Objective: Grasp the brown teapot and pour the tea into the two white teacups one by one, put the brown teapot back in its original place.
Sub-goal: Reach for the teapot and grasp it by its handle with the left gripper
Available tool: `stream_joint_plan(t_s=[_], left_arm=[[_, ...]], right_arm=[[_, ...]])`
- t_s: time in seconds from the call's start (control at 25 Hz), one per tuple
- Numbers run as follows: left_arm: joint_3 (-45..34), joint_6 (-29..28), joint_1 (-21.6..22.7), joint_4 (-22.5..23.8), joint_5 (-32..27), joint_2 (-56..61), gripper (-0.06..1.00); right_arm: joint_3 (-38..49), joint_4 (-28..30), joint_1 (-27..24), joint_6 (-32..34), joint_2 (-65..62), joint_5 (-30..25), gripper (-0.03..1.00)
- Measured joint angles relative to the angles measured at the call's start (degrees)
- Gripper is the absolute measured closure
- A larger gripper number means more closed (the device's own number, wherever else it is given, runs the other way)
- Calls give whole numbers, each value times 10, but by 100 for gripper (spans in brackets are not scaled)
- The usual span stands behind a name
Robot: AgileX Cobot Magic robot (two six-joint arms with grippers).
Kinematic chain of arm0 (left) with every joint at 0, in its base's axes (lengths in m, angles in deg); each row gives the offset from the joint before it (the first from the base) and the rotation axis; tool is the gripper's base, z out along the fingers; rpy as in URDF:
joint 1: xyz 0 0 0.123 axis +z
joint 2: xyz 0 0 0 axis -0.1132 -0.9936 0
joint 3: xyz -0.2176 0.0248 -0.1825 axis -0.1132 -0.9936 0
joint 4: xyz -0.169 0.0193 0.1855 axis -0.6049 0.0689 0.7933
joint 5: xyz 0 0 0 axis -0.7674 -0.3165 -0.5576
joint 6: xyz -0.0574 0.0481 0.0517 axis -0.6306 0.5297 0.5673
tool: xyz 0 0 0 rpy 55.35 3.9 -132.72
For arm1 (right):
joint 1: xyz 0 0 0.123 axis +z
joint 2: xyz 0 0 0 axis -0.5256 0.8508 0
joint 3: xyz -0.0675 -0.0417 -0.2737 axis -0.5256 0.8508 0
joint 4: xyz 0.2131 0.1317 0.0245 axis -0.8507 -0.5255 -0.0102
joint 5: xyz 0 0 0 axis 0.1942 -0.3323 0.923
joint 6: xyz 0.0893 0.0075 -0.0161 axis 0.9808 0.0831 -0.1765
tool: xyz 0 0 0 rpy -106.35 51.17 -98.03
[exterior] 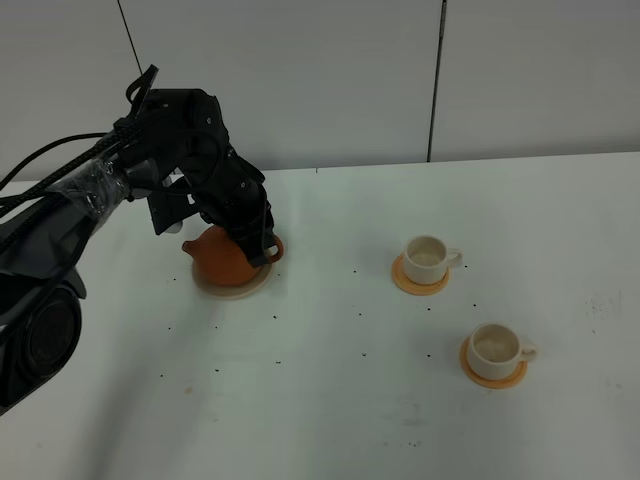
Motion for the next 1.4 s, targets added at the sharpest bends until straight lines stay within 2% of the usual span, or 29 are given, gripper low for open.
stream_joint_plan(t_s=[1.04, 1.4], left_arm=[[0, 0, -7, 16, -13, 0, 65], [0, 0, -7, 23, -14, 0, 73]], right_arm=[[0, 0, 0, 0, 0, 0, 73], [0, 0, 0, 0, 0, 0, 73]])
